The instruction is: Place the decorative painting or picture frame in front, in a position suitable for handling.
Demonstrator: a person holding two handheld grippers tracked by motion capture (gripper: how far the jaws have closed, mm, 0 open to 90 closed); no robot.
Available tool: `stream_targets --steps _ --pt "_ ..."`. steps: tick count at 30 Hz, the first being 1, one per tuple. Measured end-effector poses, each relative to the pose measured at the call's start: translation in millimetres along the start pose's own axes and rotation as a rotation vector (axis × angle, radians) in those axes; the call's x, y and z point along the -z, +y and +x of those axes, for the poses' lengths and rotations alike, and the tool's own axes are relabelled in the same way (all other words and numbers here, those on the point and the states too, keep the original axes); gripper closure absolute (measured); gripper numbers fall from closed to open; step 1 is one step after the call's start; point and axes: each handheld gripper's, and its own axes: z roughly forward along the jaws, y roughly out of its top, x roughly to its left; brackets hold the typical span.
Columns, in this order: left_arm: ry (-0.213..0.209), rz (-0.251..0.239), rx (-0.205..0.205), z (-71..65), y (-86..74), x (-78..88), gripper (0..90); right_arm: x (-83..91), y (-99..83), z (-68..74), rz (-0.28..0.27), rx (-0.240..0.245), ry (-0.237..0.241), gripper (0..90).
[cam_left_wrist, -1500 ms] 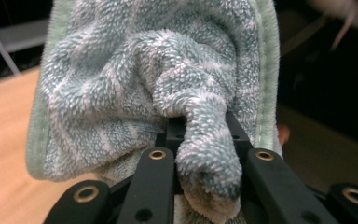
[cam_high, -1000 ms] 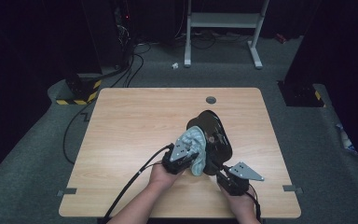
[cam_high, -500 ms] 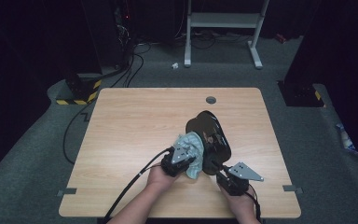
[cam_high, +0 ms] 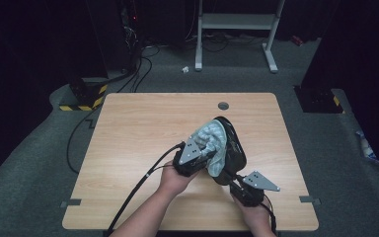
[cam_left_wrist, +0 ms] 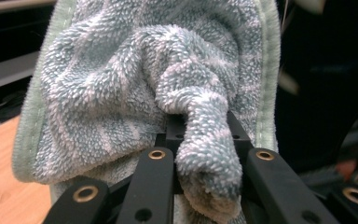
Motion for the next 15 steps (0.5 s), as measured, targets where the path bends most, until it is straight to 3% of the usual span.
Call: stream_targets --steps 10,15 --pt "0.018 0.12 0.019 10.1 -41.1 -16.1 78.0 -0.1 0.2 -0.3 0.0 -0.001 -0.01 76.9" --pt "0.058 0.186 0.039 25.9 -53.7 -24.0 78.0 -0.2 0.7 -1.4 0.003 -0.006 -0.011 77.0"
